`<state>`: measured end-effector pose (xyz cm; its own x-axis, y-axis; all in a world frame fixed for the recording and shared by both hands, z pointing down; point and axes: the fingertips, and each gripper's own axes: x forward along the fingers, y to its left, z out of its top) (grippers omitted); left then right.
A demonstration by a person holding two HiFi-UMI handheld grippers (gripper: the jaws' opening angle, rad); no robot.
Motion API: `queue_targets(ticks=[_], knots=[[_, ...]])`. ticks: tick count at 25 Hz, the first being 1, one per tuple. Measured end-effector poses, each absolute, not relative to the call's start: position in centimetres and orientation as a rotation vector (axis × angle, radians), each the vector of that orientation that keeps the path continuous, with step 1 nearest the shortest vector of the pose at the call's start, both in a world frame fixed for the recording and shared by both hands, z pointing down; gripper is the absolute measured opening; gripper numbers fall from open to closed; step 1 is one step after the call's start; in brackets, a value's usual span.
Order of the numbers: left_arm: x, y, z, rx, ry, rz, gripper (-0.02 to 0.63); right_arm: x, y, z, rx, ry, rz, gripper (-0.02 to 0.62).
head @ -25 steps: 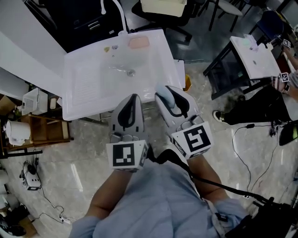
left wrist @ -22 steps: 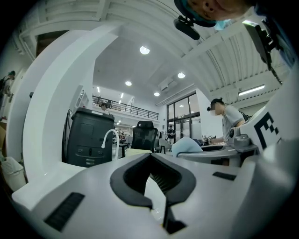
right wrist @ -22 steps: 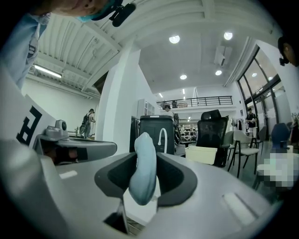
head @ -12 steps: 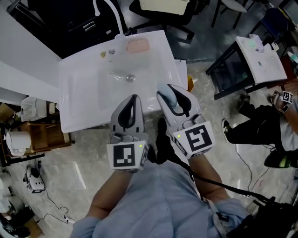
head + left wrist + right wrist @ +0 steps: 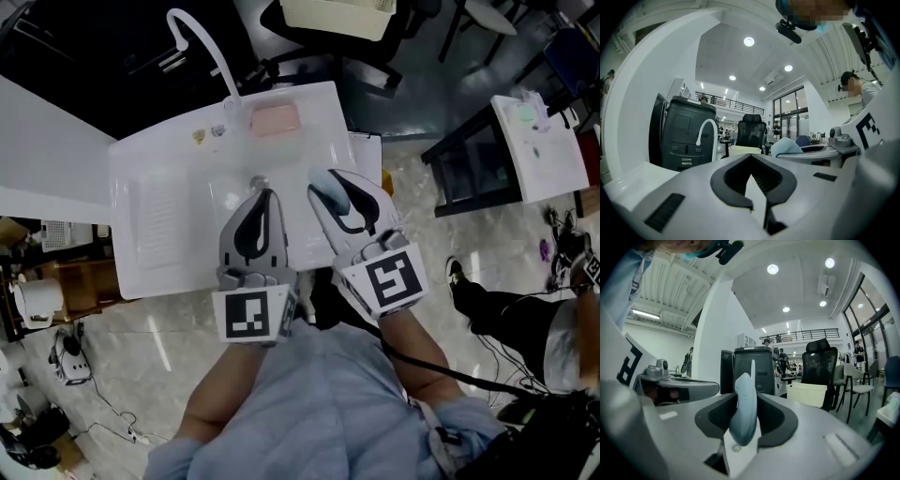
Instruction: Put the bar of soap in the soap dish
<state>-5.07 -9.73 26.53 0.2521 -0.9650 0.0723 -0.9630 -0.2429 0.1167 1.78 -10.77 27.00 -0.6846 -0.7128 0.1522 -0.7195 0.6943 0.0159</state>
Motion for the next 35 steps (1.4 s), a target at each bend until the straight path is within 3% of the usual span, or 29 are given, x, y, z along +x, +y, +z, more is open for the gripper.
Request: queue_targets(ticks=[18, 35], knots=[[-5.5, -18.1, 26.3, 2.287, -1.960, -0.009, 0.006, 1.5, -20.6, 26.9, 1.038, -2.801, 0.030, 0.123], [-7.2, -24.3, 32.4, 2.270, -1.761, 0.051, 0.006, -2.7, -27.6, 32.2, 0.985, -2.704, 0.124, 0.123]])
